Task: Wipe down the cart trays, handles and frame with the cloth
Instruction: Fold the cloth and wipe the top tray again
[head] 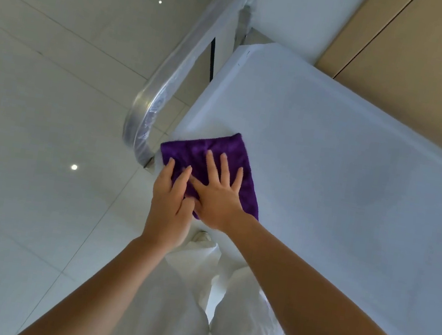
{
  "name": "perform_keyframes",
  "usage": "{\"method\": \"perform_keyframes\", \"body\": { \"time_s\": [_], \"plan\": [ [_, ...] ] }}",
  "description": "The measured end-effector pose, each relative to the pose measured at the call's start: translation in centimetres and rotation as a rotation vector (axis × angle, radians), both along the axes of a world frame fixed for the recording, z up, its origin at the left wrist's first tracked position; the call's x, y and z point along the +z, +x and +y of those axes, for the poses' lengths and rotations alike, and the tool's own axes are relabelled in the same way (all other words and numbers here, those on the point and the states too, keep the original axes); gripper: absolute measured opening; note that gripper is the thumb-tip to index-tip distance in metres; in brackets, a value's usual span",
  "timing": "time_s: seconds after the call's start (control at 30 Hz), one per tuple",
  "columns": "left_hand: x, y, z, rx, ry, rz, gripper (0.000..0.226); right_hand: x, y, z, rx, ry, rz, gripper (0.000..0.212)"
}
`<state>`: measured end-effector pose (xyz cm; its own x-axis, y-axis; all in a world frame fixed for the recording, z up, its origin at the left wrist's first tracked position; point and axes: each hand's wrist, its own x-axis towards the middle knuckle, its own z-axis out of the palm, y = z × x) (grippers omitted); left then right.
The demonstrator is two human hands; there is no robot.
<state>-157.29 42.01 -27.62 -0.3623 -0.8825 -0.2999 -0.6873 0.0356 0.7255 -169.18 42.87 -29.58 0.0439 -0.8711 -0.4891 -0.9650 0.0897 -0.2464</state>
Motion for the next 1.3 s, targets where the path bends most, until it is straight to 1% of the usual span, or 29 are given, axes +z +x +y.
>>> {"method": "perform_keyframes", "body": {
  "time_s": [0.07, 0.17, 0.37, 0.47, 0.6, 0.67, 0.9, 1.1, 1.3],
  "plan": [
    [0.0, -0.3, 0.3, -0.054, -0.048, -0.026, 0.061, 0.1, -1.5, 1.3, 0.111, -0.04, -0.024, 0.054],
    [-0.1, -1.8, 0.8, -0.166, -0.076, -0.031, 0.07, -0.3, -3.3, 3.5, 0.138, -0.089, -0.048, 0.051],
    [0.1, -5.4, 2.4, -0.368, -0.16, -0.075, 0.065, -0.7, -5.2, 7.5, 0.033, -0.141, -0.028, 0.056],
    [-0.3, -7.0, 3.3, -0.458, -0.148, -0.104, 0.066, -1.6, -6.2, 10.1, 0.007, -0.189, -0.017, 0.055],
    [-0.5, -9.4, 5.0, -0.559, -0.124, -0.121, 0.069, -2.1, -7.9, 13.9, -0.018, -0.283, 0.064, 0.051],
    [-0.4, -10.7, 5.9, -0.617, -0.123, -0.118, 0.069, -2.0, -9.0, 15.8, -0.035, -0.313, 0.059, 0.049],
    [0.1, -15.2, 9.6, -0.791, -0.132, -0.096, 0.067, -1.9, -12.8, 22.5, -0.153, -0.274, 0.092, 0.053],
    [-0.1, -18.9, 12.9, -0.911, -0.101, -0.113, 0.068, -1.8, -15.9, 27.6, -0.248, -0.243, 0.131, 0.056],
    [-0.2, -22.4, 16.4, -1.01, -0.1, -0.133, 0.075, -1.7, -18.9, 32.1, -0.359, -0.191, 0.155, 0.059]
  ]
}}
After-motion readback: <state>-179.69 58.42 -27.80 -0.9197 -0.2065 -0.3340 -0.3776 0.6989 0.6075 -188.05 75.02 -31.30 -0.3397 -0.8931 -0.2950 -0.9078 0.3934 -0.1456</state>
